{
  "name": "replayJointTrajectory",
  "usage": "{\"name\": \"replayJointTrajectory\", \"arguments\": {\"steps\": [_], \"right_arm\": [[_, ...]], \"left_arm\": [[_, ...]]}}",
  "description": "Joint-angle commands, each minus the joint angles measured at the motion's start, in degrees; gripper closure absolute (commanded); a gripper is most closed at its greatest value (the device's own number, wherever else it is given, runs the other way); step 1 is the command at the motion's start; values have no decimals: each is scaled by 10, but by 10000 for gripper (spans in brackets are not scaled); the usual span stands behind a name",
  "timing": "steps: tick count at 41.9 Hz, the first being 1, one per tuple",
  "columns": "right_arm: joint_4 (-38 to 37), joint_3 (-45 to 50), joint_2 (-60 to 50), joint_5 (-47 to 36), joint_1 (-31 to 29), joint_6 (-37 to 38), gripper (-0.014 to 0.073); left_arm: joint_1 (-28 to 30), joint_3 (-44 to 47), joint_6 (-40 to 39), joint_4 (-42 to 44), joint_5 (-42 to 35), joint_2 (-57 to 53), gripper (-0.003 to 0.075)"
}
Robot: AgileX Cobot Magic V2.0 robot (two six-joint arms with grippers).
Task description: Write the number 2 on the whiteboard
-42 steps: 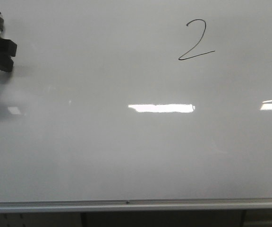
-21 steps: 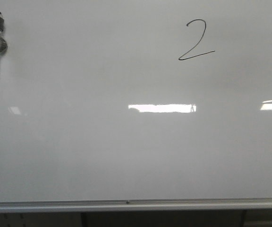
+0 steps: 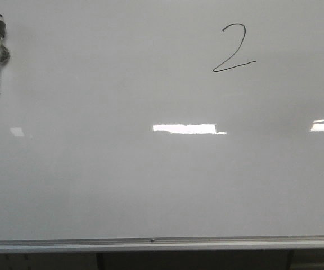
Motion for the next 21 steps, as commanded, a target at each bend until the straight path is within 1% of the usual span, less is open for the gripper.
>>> {"name": "replayJointTrajectory", "arguments": {"steps": [1, 5, 8, 11, 12, 15, 21], "right_arm": [[-22, -10, -14, -21, -4, 10, 151], [-23, -10, -20, -24, -4, 10, 151], [-23, -10, -20, -24, -4, 10, 151], [-23, -10, -20, -23, -4, 10, 151], [-23, -10, -20, -23, -4, 10, 158], [-23, -10, -20, -23, -4, 10, 211], [-23, -10, -20, -23, -4, 10, 398]], "left_arm": [[-4, 6, -5, -7, -34, -23, 323], [-4, 15, -5, -7, -34, -31, 323], [-4, 15, -5, -7, -35, -31, 338], [-4, 15, -5, -7, -42, -31, 376], [-4, 15, -5, -7, -43, -31, 400], [-4, 15, -5, -7, -50, -31, 472], [-4, 15, -5, -7, -59, -31, 625]]}}
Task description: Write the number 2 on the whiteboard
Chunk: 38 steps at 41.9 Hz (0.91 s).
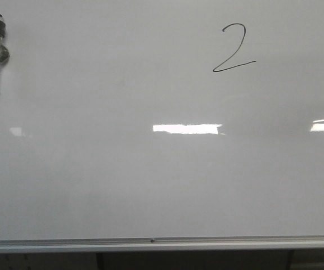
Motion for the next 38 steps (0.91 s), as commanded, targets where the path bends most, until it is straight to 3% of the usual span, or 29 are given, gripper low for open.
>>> {"name": "replayJointTrajectory", "arguments": {"steps": [1, 5, 14, 38], "right_arm": [[-7, -12, 3, -32, -4, 1, 424], [-7, -12, 3, -32, -4, 1, 517], [-7, -12, 3, -33, -4, 1, 666], [-7, -12, 3, -50, -4, 1, 664]], "left_arm": [[-4, -13, -5, -6, -47, 0, 653], [-4, -13, -5, -6, -47, 0, 736], [-4, -13, -9, -6, -47, 0, 740], [-4, -13, -10, -7, -47, 0, 740]]}}
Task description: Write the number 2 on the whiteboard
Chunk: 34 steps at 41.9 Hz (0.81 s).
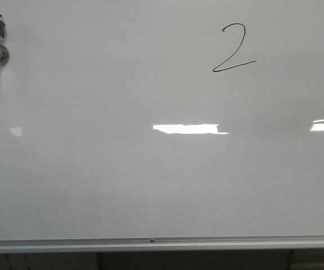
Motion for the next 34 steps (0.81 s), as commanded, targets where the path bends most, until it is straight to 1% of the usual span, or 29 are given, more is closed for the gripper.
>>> {"name": "replayJointTrajectory", "arguments": {"steps": [1, 12, 17, 19, 24, 28, 29, 34], "right_arm": [[-7, -12, 3, -38, -4, 0, 664], [-7, -12, 3, -38, -4, 0, 664], [-7, -12, 3, -36, -4, 0, 664], [-7, -12, 3, -36, -4, 0, 664], [-6, -12, 3, -35, -4, 0, 664], [-6, -12, 3, -35, -4, 0, 664], [-6, -12, 3, -35, -4, 0, 664], [-6, -12, 3, -35, -4, 0, 664]], "left_arm": [[-4, -13, -6, -5, -44, 0, 740], [-4, -9, -6, -6, -47, -6, 740], [12, 14, -1, -3, -61, -35, 739], [22, 32, -1, -4, -79, -52, 740], [50, 114, -1, -4, -168, -110, 740], [72, 203, -1, -4, -258, -164, 740], [75, 224, -1, -4, -269, -178, 740], [85, 339, -1, -8, -377, -257, 739]]}}
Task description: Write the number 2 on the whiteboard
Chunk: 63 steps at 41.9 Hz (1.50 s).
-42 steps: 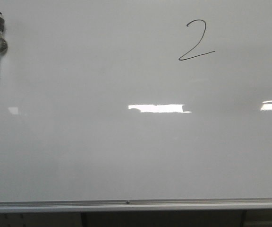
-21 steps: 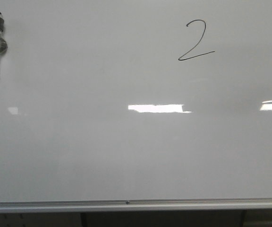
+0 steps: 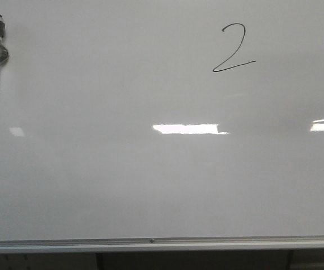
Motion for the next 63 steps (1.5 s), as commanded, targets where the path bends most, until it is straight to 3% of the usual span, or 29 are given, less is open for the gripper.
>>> {"name": "replayJointTrajectory", "arguments": {"steps": [1, 8, 16, 63], "right_arm": [[-6, -12, 3, -33, -4, 0, 664], [-6, -12, 3, -33, -4, 0, 664], [-6, -12, 3, -33, -4, 0, 664], [-6, -12, 3, -31, -4, 0, 664]], "left_arm": [[5, 80, 0, -6, -142, -56, 739], [5, 190, 0, -6, -267, -127, 740], [5, 260, 0, -6, -359, -159, 740], [31, 259, 0, -6, -356, -159, 740]]}}
